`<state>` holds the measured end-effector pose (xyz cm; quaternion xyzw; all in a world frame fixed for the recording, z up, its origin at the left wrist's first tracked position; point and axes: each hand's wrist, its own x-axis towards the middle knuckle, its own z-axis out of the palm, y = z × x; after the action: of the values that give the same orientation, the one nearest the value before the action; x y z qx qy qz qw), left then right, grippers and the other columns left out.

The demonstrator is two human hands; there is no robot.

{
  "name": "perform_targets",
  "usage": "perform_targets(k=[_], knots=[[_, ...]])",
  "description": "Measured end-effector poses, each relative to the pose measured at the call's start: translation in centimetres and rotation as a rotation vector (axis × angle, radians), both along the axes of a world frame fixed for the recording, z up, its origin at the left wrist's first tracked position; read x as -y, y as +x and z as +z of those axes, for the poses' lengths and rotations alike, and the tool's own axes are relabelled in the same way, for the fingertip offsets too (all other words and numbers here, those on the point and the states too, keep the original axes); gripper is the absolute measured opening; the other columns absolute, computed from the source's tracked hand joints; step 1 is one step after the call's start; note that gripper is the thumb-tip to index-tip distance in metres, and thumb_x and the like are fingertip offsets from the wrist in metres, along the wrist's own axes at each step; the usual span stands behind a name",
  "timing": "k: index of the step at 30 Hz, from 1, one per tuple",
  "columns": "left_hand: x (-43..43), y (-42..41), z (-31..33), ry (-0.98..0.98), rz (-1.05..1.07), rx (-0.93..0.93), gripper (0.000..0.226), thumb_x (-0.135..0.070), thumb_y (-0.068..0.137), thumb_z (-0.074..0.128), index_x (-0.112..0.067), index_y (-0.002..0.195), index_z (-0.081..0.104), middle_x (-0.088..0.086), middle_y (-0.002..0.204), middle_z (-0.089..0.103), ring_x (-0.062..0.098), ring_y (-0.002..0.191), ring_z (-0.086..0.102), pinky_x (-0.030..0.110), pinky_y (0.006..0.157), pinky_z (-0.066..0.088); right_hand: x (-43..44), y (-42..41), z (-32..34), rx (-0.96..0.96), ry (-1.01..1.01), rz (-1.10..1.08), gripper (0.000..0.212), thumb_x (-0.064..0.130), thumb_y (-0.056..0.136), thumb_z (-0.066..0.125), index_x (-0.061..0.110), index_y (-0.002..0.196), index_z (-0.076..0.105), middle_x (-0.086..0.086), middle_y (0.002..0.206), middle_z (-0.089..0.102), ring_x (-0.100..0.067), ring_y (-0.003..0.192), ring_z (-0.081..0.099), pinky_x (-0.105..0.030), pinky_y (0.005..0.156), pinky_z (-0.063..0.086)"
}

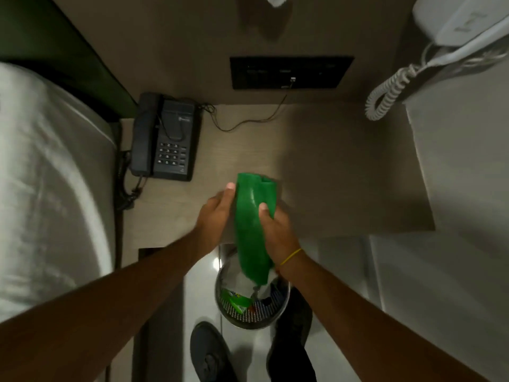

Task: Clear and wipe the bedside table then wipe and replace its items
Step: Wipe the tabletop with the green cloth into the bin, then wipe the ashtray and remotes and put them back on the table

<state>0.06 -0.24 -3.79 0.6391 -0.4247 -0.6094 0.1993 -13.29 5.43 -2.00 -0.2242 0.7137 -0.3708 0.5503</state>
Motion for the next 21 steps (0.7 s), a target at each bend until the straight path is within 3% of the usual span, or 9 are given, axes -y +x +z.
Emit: perform_targets(k=[1, 2, 5, 7, 9, 11, 14, 17, 21], knots=[[0.1, -0.3, 1.4, 0.085, 0.090, -0.153, 0.052, -0.057, 0.108, 0.045, -0.015, 0.121, 0.074, 0.006, 0.112, 0.080, 0.029, 0.114, 0.073, 0.030, 0.086, 0.061, 0.6, 0.6, 0.8, 0.064, 0.007, -0.009, 0.034, 0.035, 0.101, 0.050, 0.008, 0.113, 0.069, -0.017, 0.104, 0.075, -0.035, 0.099, 0.073, -0.053, 0.093, 0.058], [0.3, 0.0, 2.7, 0.129, 0.131, -0.247, 0.047, -0.050, 0.107, 0.054, -0.009, 0.117, 0.075, 0.011, 0.106, 0.082, 0.031, 0.105, 0.076, 0.031, 0.079, 0.063, 1.3, 1.4, 1.9, 0.125, 0.005, -0.010, 0.033, 0.031, 0.102, 0.051, 0.006, 0.114, 0.068, -0.017, 0.104, 0.074, -0.037, 0.101, 0.072, -0.052, 0.094, 0.058], [1.5, 2.6, 6.2, 0.234, 0.190, -0.363, 0.045, -0.031, 0.100, 0.071, 0.004, 0.128, 0.070, 0.032, 0.122, 0.074, 0.041, 0.105, 0.074, 0.044, 0.083, 0.066, 2.9, 3.2, 5.1, 0.372, 0.008, 0.012, 0.024, 0.017, 0.102, 0.054, 0.004, 0.118, 0.065, -0.022, 0.108, 0.071, -0.041, 0.105, 0.068, -0.049, 0.093, 0.057], [2.7, 4.9, 8.6, 0.289, 0.155, -0.399, 0.041, -0.019, 0.097, 0.074, 0.002, 0.132, 0.070, 0.029, 0.126, 0.074, 0.039, 0.107, 0.075, 0.046, 0.085, 0.066, 3.6, 3.7, 7.5, 0.580, 0.035, 0.126, 0.030, 0.013, 0.098, 0.057, 0.001, 0.125, 0.063, -0.026, 0.119, 0.068, -0.039, 0.105, 0.067, -0.049, 0.091, 0.057], [3.8, 7.6, 10.6, 0.268, 0.103, -0.372, 0.039, -0.013, 0.094, 0.075, -0.003, 0.132, 0.072, 0.020, 0.123, 0.078, 0.030, 0.101, 0.080, 0.036, 0.075, 0.067, 3.9, 3.8, 9.4, 0.709, 0.071, 0.352, 0.040, 0.009, 0.094, 0.058, 0.005, 0.134, 0.058, -0.021, 0.124, 0.067, -0.037, 0.110, 0.067, -0.048, 0.094, 0.057], [4.6, 10.7, 12.2, 0.218, 0.141, -0.330, 0.042, -0.009, 0.091, 0.077, -0.004, 0.133, 0.071, 0.017, 0.125, 0.078, 0.026, 0.100, 0.081, 0.033, 0.073, 0.067, 4.0, 3.7, 10.3, 0.739, 0.097, 0.521, 0.051, 0.002, 0.088, 0.060, 0.009, 0.138, 0.055, -0.017, 0.128, 0.067, -0.037, 0.117, 0.065, -0.053, 0.101, 0.054], [5.6, 15.4, 14.9, 0.182, 0.235, -0.330, 0.046, 0.001, 0.089, 0.076, -0.001, 0.133, 0.063, 0.021, 0.134, 0.073, 0.029, 0.107, 0.078, 0.044, 0.083, 0.067, 4.1, 4.0, 10.8, 0.710, 0.141, 0.540, 0.064, -0.003, 0.078, 0.068, 0.014, 0.138, 0.055, -0.016, 0.136, 0.064, -0.039, 0.123, 0.062, -0.064, 0.105, 0.046], [5.4, 20.3, 17.8, 0.122, 0.342, -0.284, 0.054, 0.011, 0.088, 0.071, -0.020, 0.129, 0.053, 0.013, 0.130, 0.068, 0.030, 0.104, 0.076, 0.046, 0.073, 0.068, 4.4, 6.7, 11.4, 0.602, 0.137, 0.444, 0.057, 0.004, 0.072, 0.076, 0.014, 0.126, 0.066, -0.015, 0.128, 0.070, -0.036, 0.119, 0.066, -0.064, 0.105, 0.046], [4.3, 27.5, 20.9, 0.042, 0.369, -0.160, 0.051, 0.014, 0.087, 0.069, -0.025, 0.120, 0.065, 0.015, 0.115, 0.071, 0.027, 0.085, 0.073, 0.036, 0.060, 0.065, 5.5, 13.9, 13.5, 0.567, 0.046, 0.391, 0.063, 0.005, 0.063, 0.083, 0.006, 0.123, 0.067, -0.020, 0.125, 0.070, -0.039, 0.116, 0.067, -0.065, 0.102, 0.048]])
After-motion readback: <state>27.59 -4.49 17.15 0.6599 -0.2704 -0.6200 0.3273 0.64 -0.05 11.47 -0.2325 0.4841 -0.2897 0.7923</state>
